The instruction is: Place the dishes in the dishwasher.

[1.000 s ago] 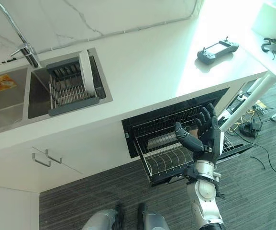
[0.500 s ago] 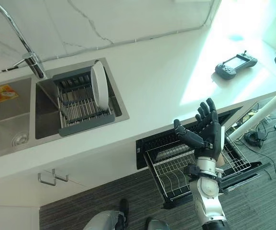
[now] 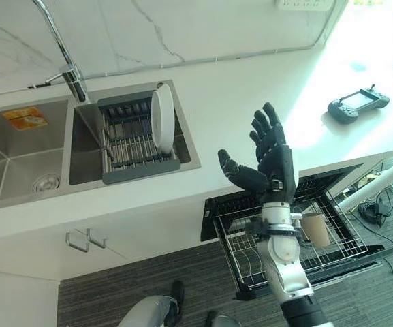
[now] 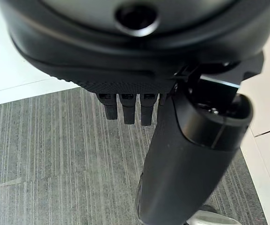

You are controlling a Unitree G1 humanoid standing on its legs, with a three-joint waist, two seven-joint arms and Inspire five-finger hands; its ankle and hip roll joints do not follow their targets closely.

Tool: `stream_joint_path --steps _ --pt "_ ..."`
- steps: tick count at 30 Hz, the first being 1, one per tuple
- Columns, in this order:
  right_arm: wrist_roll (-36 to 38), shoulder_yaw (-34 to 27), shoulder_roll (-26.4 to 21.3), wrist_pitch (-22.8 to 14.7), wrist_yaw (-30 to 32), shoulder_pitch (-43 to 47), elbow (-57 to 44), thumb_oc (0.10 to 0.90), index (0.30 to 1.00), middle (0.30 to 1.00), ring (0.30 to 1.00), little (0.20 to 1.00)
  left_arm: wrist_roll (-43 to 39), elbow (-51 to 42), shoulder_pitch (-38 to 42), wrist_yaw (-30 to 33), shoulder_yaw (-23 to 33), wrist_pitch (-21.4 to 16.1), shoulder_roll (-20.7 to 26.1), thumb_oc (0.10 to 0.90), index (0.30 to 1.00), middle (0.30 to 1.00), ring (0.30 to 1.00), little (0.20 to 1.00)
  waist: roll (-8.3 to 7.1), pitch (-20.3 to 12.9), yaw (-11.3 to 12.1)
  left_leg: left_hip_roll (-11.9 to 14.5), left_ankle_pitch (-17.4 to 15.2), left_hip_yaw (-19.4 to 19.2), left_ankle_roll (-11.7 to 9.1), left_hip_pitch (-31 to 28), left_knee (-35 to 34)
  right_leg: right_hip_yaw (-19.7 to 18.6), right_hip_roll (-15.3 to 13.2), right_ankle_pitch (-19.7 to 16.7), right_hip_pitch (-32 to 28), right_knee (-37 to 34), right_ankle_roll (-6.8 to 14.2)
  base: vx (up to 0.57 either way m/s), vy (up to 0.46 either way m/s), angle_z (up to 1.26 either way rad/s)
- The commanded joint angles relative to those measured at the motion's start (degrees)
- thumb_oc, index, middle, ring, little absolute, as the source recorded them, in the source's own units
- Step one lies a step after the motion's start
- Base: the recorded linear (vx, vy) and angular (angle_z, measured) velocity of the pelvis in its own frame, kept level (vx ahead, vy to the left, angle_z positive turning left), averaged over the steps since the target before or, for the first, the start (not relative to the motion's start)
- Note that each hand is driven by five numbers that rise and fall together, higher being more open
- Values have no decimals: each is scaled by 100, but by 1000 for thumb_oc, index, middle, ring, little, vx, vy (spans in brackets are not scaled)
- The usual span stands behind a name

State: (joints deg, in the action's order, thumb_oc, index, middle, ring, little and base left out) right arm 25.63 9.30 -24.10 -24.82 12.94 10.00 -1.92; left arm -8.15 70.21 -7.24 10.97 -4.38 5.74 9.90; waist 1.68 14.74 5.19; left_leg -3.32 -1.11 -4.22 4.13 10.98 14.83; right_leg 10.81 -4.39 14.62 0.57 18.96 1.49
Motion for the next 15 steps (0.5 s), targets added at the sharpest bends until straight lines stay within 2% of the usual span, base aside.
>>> stream_joint_path --steps 1,5,7,10,13,15 --pt "264 -176 -246 -193 -291 641 -466 800 900 900 900 900 223 304 -40 114 -94 -116 166 800 900 900 900 900 -39 -257 64 134 -1083 281 -213 -209 236 433 -14 -66 139 -177 225 52 28 3" --pt "513 -33 -157 225 -305 1149 -365 800 900 900 900 900 356 264 117 -4 -233 -295 242 800 900 900 900 900 -65 -217 133 153 -1064 297 -225 -171 236 488 -41 -92 179 -177 228 40 33 7" --pt "541 86 -5 504 -31 1635 -180 800 900 900 900 900 418 200 275 -90 -463 -390 306 800 900 900 900 900 -107 -202 194 154 -1072 317 -227 -179 236 533 -57 -100 167 -177 238 87 59 10" --pt "538 111 43 530 54 1811 -10 800 900 900 900 900 403 196 336 -65 -530 -500 307 800 900 900 900 900 -127 -201 221 157 -1074 328 -229 -187 236 554 -62 -100 153 -177 239 59 24 7" --pt "621 165 91 623 165 2005 106 800 900 900 900 900 769 103 438 1 -673 -709 382 800 900 900 900 900 -149 -187 238 169 -1071 323 -228 -190 236 575 -68 -116 150 -177 241 59 32 3" --pt "638 232 167 709 276 2196 262 800 900 900 900 900 710 -99 584 77 -837 -706 453 800 900 900 900 900 -137 -152 248 171 -1060 334 -220 -180 236 573 -69 -135 165 -177 235 66 58 6"
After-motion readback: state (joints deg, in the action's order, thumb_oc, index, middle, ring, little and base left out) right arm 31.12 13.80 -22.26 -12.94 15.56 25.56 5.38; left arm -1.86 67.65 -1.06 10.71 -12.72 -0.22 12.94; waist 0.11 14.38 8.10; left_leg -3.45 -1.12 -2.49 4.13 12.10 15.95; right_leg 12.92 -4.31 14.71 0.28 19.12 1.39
